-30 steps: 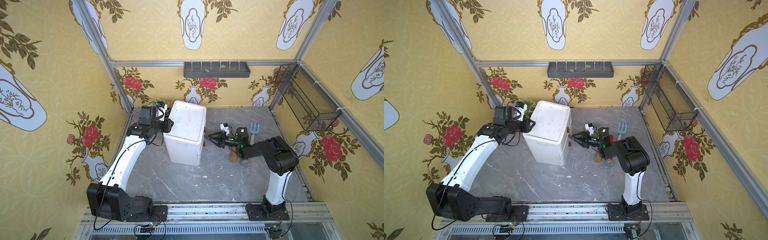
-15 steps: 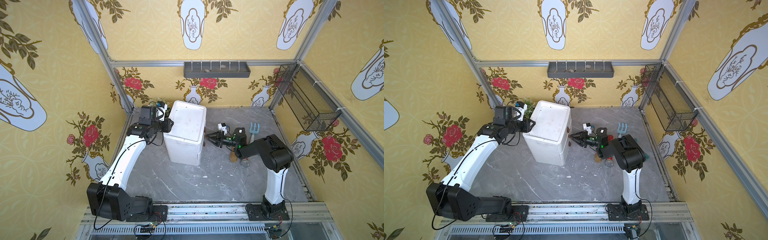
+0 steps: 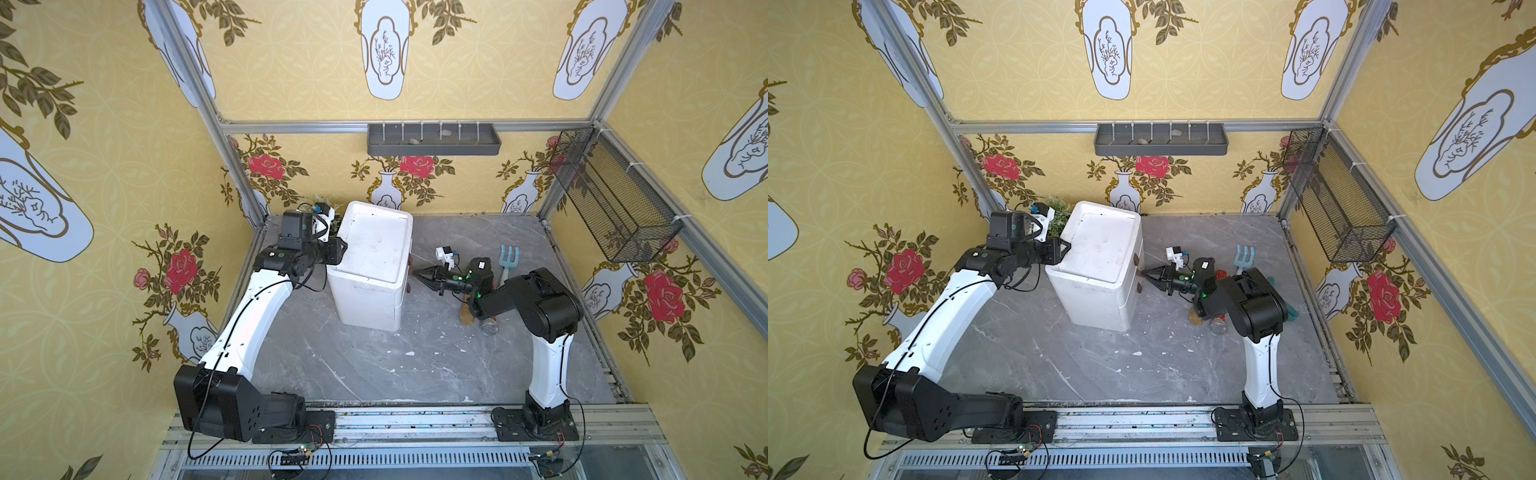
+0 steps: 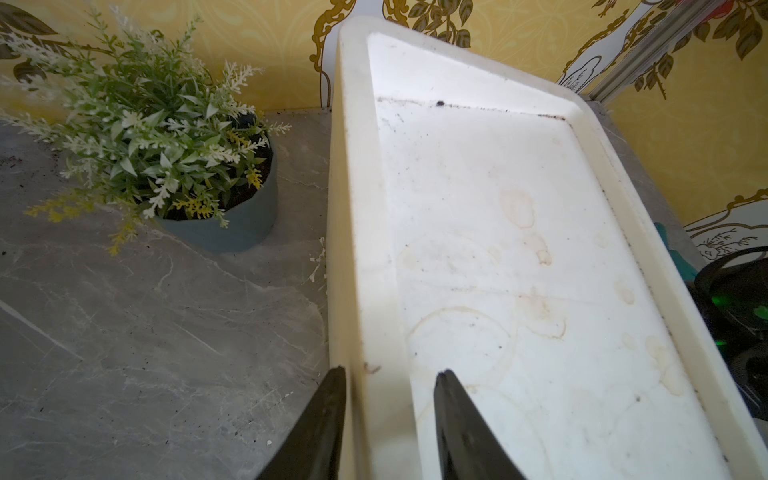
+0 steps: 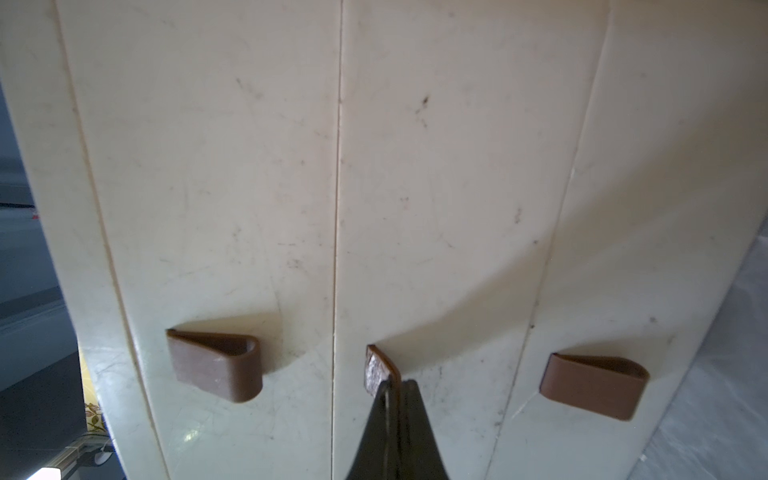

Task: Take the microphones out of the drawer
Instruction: Open the drawer in the storage box.

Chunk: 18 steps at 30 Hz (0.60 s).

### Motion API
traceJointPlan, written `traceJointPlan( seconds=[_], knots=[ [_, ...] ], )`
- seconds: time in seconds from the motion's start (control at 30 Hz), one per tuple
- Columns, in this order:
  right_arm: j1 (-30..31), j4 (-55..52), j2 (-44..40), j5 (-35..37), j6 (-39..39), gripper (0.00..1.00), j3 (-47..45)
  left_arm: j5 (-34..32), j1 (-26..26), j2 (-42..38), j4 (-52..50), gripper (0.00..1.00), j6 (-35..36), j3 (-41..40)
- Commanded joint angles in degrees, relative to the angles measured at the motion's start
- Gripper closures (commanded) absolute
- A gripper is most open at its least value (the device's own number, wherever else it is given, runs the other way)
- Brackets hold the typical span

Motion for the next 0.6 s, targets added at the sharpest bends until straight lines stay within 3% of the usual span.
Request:
traceJointPlan(
  seconds=[0.0,0.57],
  knots=[
    [-0.55,3.43,-0.29,-0.63,0.32,1.00,-0.55,0.06,-0.07,0.55,-3.12,0.59,0.60,-0.23],
    [-9.81,-1.53,-9.45,-1.67,-2.91,1.00,-9.89,-0.03,-0.07,0.66,-3.27,0.59,0.65,-0.23]
  ],
)
